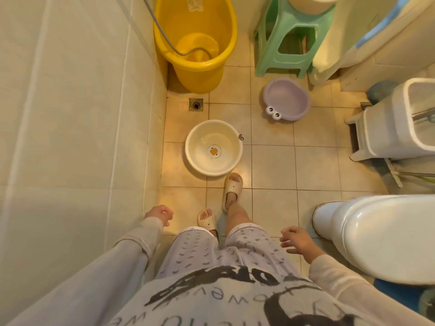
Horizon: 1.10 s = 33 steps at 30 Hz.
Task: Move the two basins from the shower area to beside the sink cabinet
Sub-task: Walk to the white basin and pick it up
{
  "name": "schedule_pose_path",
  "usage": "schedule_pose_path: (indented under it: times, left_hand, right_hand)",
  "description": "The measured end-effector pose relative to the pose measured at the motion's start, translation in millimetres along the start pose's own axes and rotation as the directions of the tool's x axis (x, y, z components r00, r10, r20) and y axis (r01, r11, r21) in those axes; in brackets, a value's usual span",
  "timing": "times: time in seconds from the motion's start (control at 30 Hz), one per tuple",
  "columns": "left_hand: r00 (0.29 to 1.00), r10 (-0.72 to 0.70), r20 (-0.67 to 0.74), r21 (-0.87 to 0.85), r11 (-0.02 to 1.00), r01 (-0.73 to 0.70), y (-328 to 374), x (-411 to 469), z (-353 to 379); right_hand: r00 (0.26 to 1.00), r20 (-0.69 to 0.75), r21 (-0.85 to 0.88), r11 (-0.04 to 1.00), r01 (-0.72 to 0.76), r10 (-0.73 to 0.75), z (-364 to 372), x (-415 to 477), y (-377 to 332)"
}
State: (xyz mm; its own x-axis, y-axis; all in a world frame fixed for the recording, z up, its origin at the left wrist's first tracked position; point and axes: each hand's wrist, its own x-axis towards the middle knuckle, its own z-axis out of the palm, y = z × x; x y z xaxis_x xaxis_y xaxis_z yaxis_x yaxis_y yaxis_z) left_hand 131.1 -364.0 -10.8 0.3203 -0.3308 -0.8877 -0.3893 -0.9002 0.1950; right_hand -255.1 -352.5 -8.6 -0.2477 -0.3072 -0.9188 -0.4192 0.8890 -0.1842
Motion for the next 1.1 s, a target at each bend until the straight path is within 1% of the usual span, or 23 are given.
schedule_pose_path:
  times: [0.1,0.2,0.3,0.4,0.5,0.67,0.8,0.9,0.97,1.03,1.1]
  left_hand:
    - [0.996,-0.093,-0.005,-0.027,0.995,0.093,-2.5,1.1,2.7]
    - [0.982,-0.186,0.004,-0.049,0.981,0.186,0.7,-0.1,8.0]
    - [0.974,-0.219,0.058,-0.126,0.966,0.225,13.3,1.5,16.9]
    - [0.975,-0.211,0.066,-0.240,0.945,0.221,33.7,9.7,21.5]
    - [0.978,-0.199,0.064,-0.264,0.942,0.209,58.3,20.2,23.7]
    - [0.987,-0.138,0.078,-0.204,0.967,0.152,102.3,45.2,16.3]
    - [0.990,-0.114,0.083,-0.117,0.985,0.123,127.3,73.8,5.8]
    - [0.994,-0.098,0.055,-0.120,0.987,0.104,147.7,100.7,-4.7]
    - [0.995,-0.095,0.038,-0.133,0.986,0.100,160.2,121.9,-9.1]
    - [0.997,-0.072,0.030,-0.092,0.993,0.075,173.7,146.5,-8.7]
    - [0.997,-0.039,0.063,-0.072,0.996,0.044,186.8,176.2,-6.0]
  right_hand:
    - [0.999,0.034,-0.065,0.997,0.028,-0.026,-8.1,13.5,-46.2]
    - [0.993,0.074,-0.126,0.986,0.105,-0.096,-19.5,27.9,-99.7]
    - [0.983,0.107,-0.152,0.975,0.163,-0.148,-32.4,40.4,-147.3]
    - [0.974,0.130,-0.179,0.961,0.210,-0.188,-44.3,53.0,-182.9]
    - [0.972,0.131,-0.216,0.951,0.219,-0.194,-52.8,61.9,-205.2]
    - [0.980,0.126,-0.239,0.955,0.178,-0.151,-52.3,74.2,-223.3]
    - [0.987,0.128,-0.252,0.959,0.130,-0.100,-44.4,86.8,-229.2]
    - [0.990,0.127,-0.253,0.963,0.097,-0.067,-36.5,100.9,-237.1]
    - [0.990,0.132,-0.250,0.965,0.084,-0.052,-29.7,115.8,-244.4]
    - [0.990,0.135,-0.227,0.972,0.068,-0.037,-21.4,136.8,-251.9]
    - [0.990,0.141,-0.207,0.977,0.057,-0.028,-10.4,167.5,-259.4]
